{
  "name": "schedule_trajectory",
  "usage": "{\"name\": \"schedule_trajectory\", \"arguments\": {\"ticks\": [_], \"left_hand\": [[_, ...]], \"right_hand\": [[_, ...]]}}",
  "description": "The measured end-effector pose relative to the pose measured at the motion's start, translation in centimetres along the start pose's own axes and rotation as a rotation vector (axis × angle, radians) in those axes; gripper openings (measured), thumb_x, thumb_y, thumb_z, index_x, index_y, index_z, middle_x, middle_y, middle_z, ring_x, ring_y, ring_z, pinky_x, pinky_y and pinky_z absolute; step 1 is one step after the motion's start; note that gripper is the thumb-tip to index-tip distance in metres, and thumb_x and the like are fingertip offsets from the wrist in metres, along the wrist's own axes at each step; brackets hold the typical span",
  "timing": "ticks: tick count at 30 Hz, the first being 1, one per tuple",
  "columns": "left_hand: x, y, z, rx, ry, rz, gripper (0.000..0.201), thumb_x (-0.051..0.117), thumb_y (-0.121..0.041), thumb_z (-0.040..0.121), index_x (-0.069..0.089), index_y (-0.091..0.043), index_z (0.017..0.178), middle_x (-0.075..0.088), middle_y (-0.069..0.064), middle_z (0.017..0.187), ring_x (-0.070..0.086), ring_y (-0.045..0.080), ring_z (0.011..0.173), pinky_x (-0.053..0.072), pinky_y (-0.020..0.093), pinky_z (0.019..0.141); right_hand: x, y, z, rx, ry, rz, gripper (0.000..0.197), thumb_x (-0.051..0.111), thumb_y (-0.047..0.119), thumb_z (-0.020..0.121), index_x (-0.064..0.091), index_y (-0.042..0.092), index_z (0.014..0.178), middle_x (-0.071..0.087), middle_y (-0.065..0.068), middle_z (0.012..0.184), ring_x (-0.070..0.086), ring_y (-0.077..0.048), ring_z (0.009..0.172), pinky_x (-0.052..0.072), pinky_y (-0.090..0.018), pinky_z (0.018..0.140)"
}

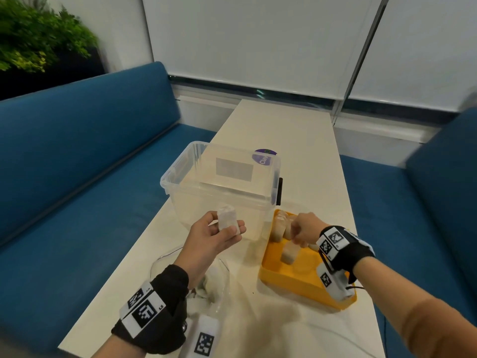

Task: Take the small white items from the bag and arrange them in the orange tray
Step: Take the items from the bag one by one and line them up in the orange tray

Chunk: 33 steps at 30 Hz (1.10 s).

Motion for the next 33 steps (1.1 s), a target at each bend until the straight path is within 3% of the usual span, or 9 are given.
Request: {"name": "schedule_trajectory", "arguments": {"ticks": [5, 10, 15, 20, 22, 25, 27, 30, 33], "left_hand": [[-1.0, 0.0, -0.9, -0.01, -0.018, 0.007, 0.03, 0.06, 0.0, 0.091, 0.052, -0.004, 0.12, 0.073, 0.013, 0.106, 0.071, 0.02, 0.1, 0.058, 0.023, 0.081], [-1.8, 0.0, -1.3, -0.021, -0.039, 0.052, 0.032, 0.062, 0.002, 0.089, 0.053, -0.007, 0.119, 0.073, 0.012, 0.107, 0.07, 0.018, 0.101, 0.056, 0.026, 0.086], [-1.3, 0.0, -1.5, -0.039, 0.027, 0.161, 0.041, 0.065, 0.001, 0.087, 0.051, -0.014, 0.122, 0.073, 0.003, 0.11, 0.068, 0.012, 0.107, 0.049, 0.029, 0.096], [0.2, -0.5, -1.2, -0.009, 0.121, 0.18, 0.039, 0.066, -0.003, 0.088, 0.052, -0.01, 0.124, 0.073, 0.007, 0.111, 0.068, 0.02, 0.108, 0.052, 0.035, 0.098], [1.2, -1.0, -1.2, 0.007, 0.161, 0.217, 0.035, 0.064, -0.003, 0.089, 0.054, -0.01, 0.121, 0.073, 0.009, 0.11, 0.069, 0.021, 0.104, 0.055, 0.034, 0.092], [2.8, -1.8, -1.1, 0.075, 0.197, 0.348, 0.031, 0.063, -0.002, 0.09, 0.057, -0.011, 0.118, 0.074, 0.01, 0.105, 0.071, 0.021, 0.098, 0.058, 0.03, 0.082], [3.7, -2.2, -1.3, 0.126, 0.218, 0.437, 0.03, 0.064, -0.004, 0.089, 0.059, -0.013, 0.117, 0.074, 0.008, 0.101, 0.072, 0.019, 0.095, 0.059, 0.03, 0.079], [4.3, -2.7, -1.5, 0.158, 0.23, 0.437, 0.034, 0.067, -0.006, 0.087, 0.059, -0.012, 0.119, 0.075, 0.007, 0.1, 0.072, 0.019, 0.094, 0.058, 0.029, 0.077], [4.6, -3.0, -1.9, 0.063, 0.269, 0.271, 0.04, 0.068, -0.024, 0.085, 0.058, -0.017, 0.123, 0.074, 0.006, 0.107, 0.071, 0.021, 0.099, 0.058, 0.031, 0.079]], "right_hand": [[-0.5, -0.9, 2.3, 0.077, -0.231, -0.007, 0.016, 0.055, 0.008, 0.086, 0.07, 0.009, 0.094, 0.066, -0.013, 0.101, 0.064, -0.03, 0.09, 0.054, -0.036, 0.082], [-0.7, -0.7, 2.4, 0.112, -0.303, -0.043, 0.02, 0.048, 0.01, 0.092, 0.065, 0.009, 0.101, 0.062, -0.015, 0.108, 0.062, -0.034, 0.095, 0.052, -0.039, 0.085], [-3.0, -0.1, -0.2, 0.095, -0.441, 0.033, 0.015, 0.05, 0.015, 0.091, 0.06, 0.011, 0.101, 0.062, -0.013, 0.104, 0.061, -0.031, 0.091, 0.051, -0.041, 0.084], [-6.7, 4.0, -6.4, -0.17, -0.587, 0.227, 0.014, 0.055, 0.022, 0.092, 0.067, 0.015, 0.095, 0.068, -0.004, 0.092, 0.061, -0.019, 0.082, 0.054, -0.034, 0.077], [-7.7, 6.6, -9.6, -0.323, -0.54, 0.312, 0.013, 0.058, 0.029, 0.091, 0.067, 0.02, 0.096, 0.067, 0.002, 0.086, 0.06, -0.01, 0.076, 0.049, -0.02, 0.069], [-7.7, 9.4, -12.3, -0.451, -0.399, 0.337, 0.025, 0.061, 0.042, 0.087, 0.062, 0.03, 0.109, 0.062, 0.01, 0.085, 0.056, 0.0, 0.072, 0.042, -0.015, 0.067], [-7.4, 10.0, -12.8, -0.503, -0.392, 0.285, 0.024, 0.063, 0.037, 0.087, 0.063, 0.031, 0.11, 0.06, 0.01, 0.089, 0.055, -0.002, 0.074, 0.043, -0.015, 0.069], [-7.8, 9.8, -13.3, -0.545, -0.442, 0.337, 0.01, 0.064, 0.02, 0.086, 0.069, 0.023, 0.095, 0.061, 0.004, 0.093, 0.059, -0.008, 0.079, 0.05, -0.024, 0.074], [-8.8, 9.0, -14.1, -0.604, -0.403, 0.51, 0.009, 0.066, 0.007, 0.083, 0.07, 0.013, 0.087, 0.067, 0.002, 0.09, 0.068, -0.012, 0.081, 0.057, -0.033, 0.081]]}}
Point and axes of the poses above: each hand's wrist, its own z-axis towards the middle knuckle, its own x-axis out of the palm, y = z × x, the point moved 4 cm from there along z, towards the middle knuckle
